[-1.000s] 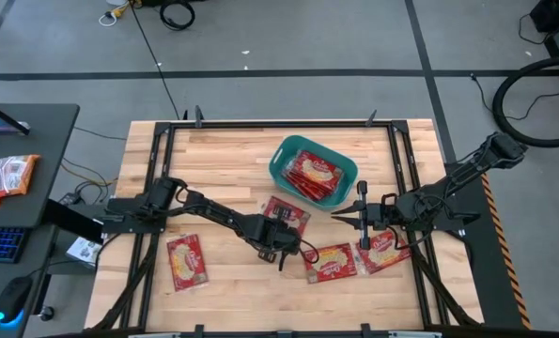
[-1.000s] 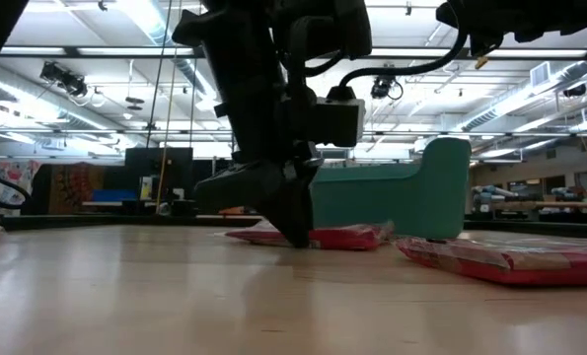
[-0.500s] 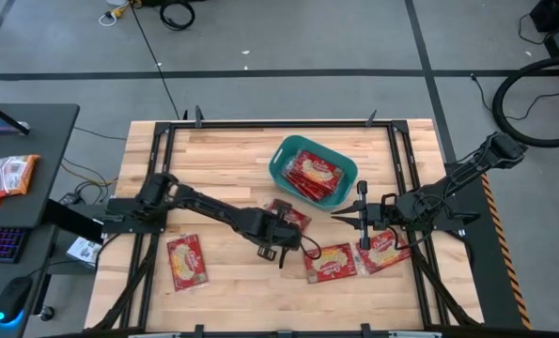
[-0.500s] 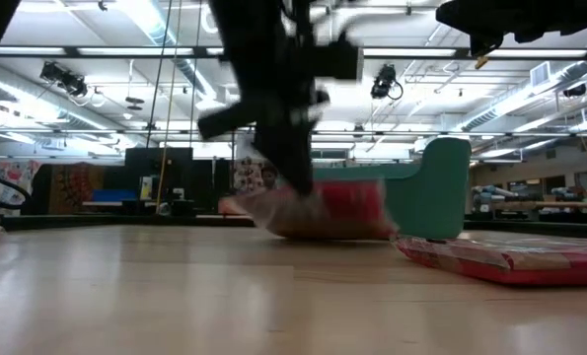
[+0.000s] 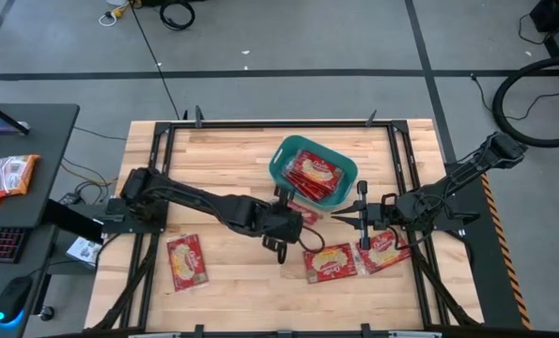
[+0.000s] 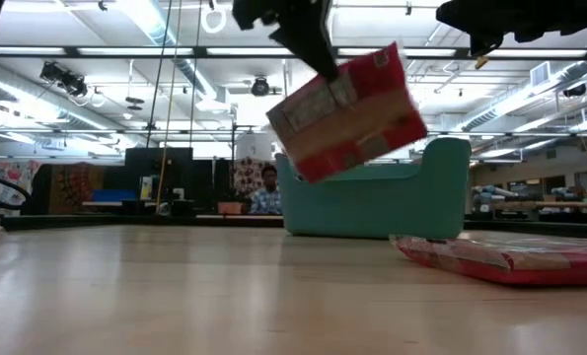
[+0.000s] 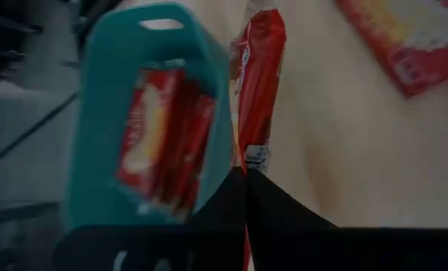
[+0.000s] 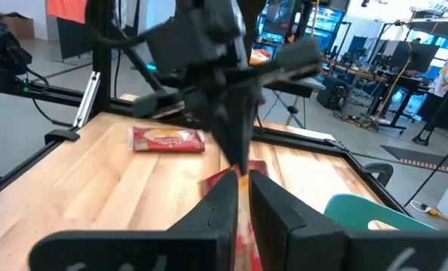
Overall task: Sort popcorn bags into baskets
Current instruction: Put the red popcorn bag into the green bin
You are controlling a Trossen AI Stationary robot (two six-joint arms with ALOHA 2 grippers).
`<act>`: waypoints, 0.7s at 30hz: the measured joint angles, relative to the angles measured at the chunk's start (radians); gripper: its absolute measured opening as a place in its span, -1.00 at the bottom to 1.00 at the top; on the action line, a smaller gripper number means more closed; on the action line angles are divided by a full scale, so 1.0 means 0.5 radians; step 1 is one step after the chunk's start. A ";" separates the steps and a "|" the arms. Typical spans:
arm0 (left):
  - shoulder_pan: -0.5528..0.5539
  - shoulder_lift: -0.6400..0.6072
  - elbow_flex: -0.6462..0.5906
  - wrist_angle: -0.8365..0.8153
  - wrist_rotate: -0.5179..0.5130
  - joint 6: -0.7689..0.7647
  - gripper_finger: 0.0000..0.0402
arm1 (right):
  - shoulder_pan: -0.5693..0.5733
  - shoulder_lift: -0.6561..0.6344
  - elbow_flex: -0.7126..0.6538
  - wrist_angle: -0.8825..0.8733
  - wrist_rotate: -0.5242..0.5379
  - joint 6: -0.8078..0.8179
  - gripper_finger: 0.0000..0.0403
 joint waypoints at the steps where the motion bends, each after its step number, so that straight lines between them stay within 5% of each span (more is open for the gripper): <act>1: 0.000 0.000 0.026 -0.030 -0.049 0.051 -0.99 | 0.000 0.002 0.000 0.008 0.000 -0.001 -0.80; 13: 0.220 -0.002 0.151 0.056 -0.248 0.502 -1.00 | 0.000 0.003 0.000 0.009 0.020 -0.009 -0.80; 21: 0.468 -0.002 0.115 0.390 -0.021 0.670 -1.00 | 0.006 0.002 0.000 0.022 0.019 -0.032 -0.80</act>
